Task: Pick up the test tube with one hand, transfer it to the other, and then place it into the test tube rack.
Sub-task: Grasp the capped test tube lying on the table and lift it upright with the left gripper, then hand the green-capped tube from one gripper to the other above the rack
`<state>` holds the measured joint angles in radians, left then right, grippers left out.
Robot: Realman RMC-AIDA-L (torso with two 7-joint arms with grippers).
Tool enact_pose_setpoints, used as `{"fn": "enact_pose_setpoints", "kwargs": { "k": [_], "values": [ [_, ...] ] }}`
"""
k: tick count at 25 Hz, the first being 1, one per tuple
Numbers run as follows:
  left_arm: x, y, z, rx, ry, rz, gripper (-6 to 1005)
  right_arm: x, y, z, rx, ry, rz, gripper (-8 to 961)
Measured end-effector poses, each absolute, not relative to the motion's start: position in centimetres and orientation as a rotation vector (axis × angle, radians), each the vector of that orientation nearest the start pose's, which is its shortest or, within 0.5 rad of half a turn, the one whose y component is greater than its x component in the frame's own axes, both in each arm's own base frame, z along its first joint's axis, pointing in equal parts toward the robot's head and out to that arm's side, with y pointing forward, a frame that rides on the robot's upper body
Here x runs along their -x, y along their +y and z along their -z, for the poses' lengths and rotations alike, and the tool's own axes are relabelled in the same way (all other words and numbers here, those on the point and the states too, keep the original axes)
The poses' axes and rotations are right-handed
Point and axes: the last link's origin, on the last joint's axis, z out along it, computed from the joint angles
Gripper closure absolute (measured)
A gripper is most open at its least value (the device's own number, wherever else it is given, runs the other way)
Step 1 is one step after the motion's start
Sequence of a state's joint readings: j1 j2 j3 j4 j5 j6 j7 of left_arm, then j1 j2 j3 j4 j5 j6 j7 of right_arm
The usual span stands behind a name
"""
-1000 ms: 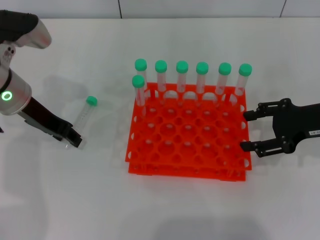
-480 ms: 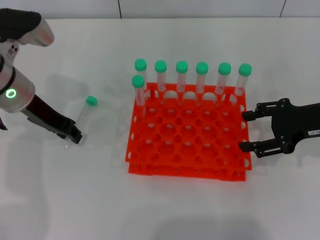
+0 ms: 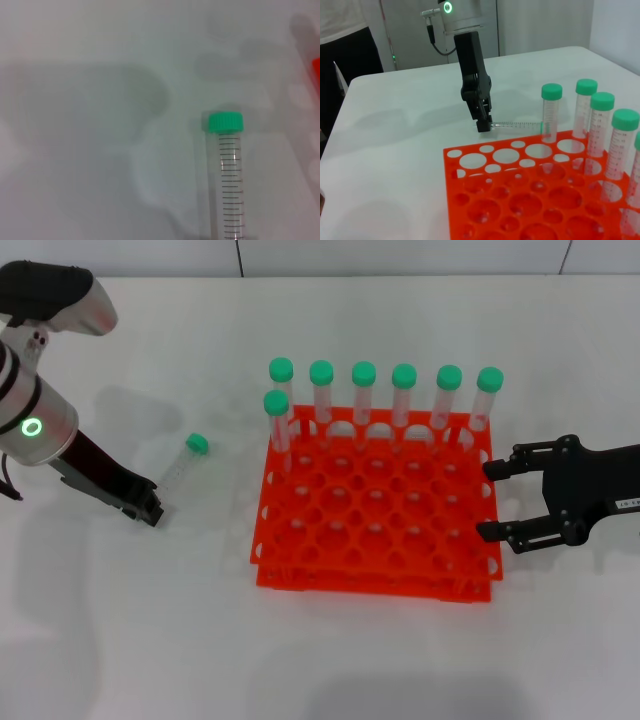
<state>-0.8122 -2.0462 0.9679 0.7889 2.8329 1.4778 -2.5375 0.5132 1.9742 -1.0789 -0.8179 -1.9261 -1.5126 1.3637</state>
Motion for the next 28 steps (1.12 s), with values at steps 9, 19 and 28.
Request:
{"fn": "enact_pose_setpoints", "kwargs": {
  "k": [9, 19, 28],
  "values": [
    [25.4, 38.7, -1.3, 2.340, -1.392, -0.534, 812, -24.9, 34.0, -1.3, 2.936, 0.223, -0.335, 191],
    [22.7, 39.5, -5.5, 2.299, -1.176, -0.156, 808, -25.2, 33.6, -1.3, 2.934, 0.241, -0.340, 191],
    [20.7, 38.3, -5.9, 2.450, -0.791, 0.237, 805, -25.4, 33.2, -1.4, 2.932, 0.249, -0.365, 191]
  ]
}}
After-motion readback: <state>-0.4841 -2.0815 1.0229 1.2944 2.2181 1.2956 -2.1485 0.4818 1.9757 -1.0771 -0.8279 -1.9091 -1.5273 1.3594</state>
